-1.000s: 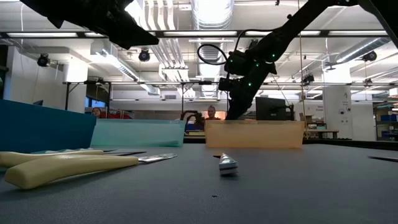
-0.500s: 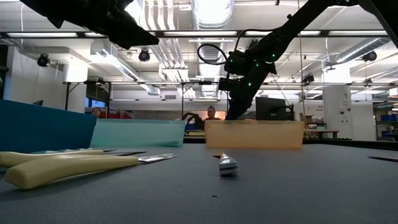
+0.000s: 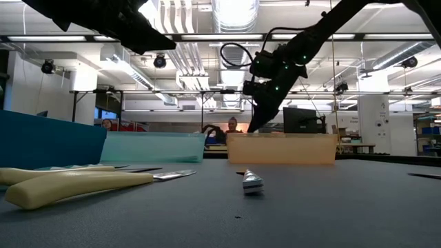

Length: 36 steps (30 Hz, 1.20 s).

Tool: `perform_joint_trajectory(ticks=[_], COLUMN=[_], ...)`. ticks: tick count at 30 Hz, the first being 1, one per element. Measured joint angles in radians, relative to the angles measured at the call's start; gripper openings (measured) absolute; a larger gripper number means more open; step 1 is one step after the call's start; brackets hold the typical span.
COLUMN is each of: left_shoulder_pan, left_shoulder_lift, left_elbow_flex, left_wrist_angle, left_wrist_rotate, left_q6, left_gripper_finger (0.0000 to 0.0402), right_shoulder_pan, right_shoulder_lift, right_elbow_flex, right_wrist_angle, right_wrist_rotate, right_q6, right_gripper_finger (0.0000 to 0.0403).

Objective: Sort silverware by color (type)
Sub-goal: Put the golden knife into the orange bin

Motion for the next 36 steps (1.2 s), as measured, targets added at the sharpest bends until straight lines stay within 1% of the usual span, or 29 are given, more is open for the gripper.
perform_joint_trajectory(ticks=[8, 14, 21, 30, 36], left_shoulder_pan=[0.0, 0.0, 0.0, 0.0, 0.0], left_shoulder_lift=[0.0, 0.0, 0.0, 0.0, 0.0], left_elbow_flex=[0.0, 0.0, 0.0, 0.0, -0.024], left_wrist_angle=[0.0, 0.0, 0.0, -0.039, -0.048], left_wrist_rotate=[0.0, 0.0, 0.0, 0.0, 0.0], left_q6=[-0.019, -0.039, -0.095, -0.195, -0.236], left_gripper_finger=[0.0, 0.0, 0.0, 0.0, 0.0], right_shoulder_pan=[0.01, 0.063, 0.17, 0.334, 0.429], right_shoulder_lift=[-0.06, -0.085, -0.099, -0.099, -0.099], right_elbow_flex=[0.002, 0.002, 0.009, 0.037, 0.04], right_wrist_angle=[0.0, 0.0, 0.031, 0.023, 0.014], right_wrist_rotate=[0.0, -0.001, -0.001, -0.001, -0.001], right_q6=[0.085, 0.153, 0.224, 0.289, 0.348], right_gripper_finger=[0.0043, 0.0043, 0.0043, 0.0043, 0.0043])
